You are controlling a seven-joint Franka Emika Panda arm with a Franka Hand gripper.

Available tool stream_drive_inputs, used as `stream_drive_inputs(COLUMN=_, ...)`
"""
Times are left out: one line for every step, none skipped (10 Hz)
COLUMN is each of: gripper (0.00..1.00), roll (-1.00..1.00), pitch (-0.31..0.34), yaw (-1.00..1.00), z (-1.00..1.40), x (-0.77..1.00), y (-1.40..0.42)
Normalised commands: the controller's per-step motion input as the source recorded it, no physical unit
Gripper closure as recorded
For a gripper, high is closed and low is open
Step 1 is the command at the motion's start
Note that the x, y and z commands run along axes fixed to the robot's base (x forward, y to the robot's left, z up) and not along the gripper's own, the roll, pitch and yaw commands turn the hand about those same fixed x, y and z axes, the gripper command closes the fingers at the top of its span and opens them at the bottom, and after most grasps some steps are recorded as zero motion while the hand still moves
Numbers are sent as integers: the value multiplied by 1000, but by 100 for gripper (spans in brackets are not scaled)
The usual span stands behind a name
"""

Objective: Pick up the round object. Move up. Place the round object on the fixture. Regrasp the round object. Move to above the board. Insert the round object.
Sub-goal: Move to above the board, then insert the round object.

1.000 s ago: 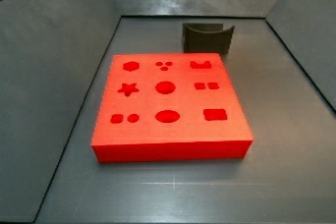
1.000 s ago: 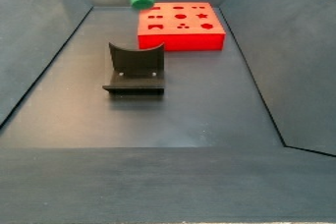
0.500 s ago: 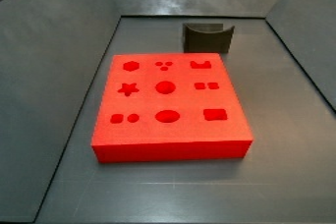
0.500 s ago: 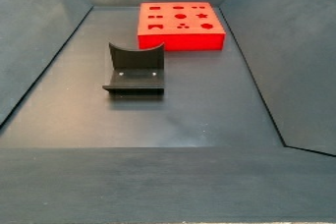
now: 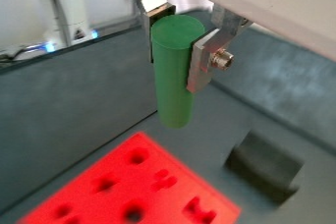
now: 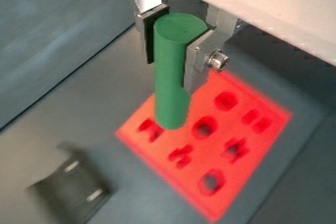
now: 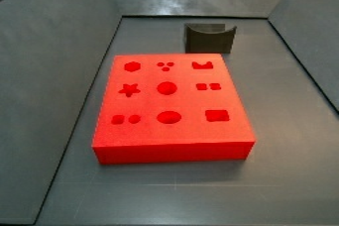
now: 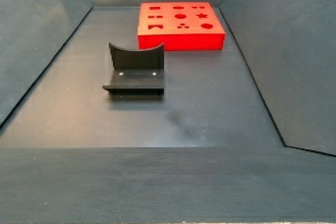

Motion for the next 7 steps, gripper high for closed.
stream_drive_inputs(gripper=100, roll=-632, pitch=-129, yaw=-54, z=142, x=-247, y=-384)
stream_drive_inputs(gripper=100, roll=-508, pitch=-105, yaw=-45, z=87, x=-180, y=-254)
stream_drive_inputs(gripper=100, roll=-308, pitch=-58, yaw=-28, z=52, x=-98, y=-118)
stream_drive_inputs(gripper=100, roll=-210, pitch=-37, yaw=-20, z=31, x=-68, y=-65)
stream_drive_inputs(gripper=100, roll=9, pitch=0, yaw=0, z=0, x=0, y=0)
stream_drive_inputs(gripper=100, roll=69, pitch=4, yaw=0, z=0, x=0, y=-54)
stream_drive_inputs(gripper=100, roll=0, pitch=0, yaw=0, z=0, x=0, y=-26)
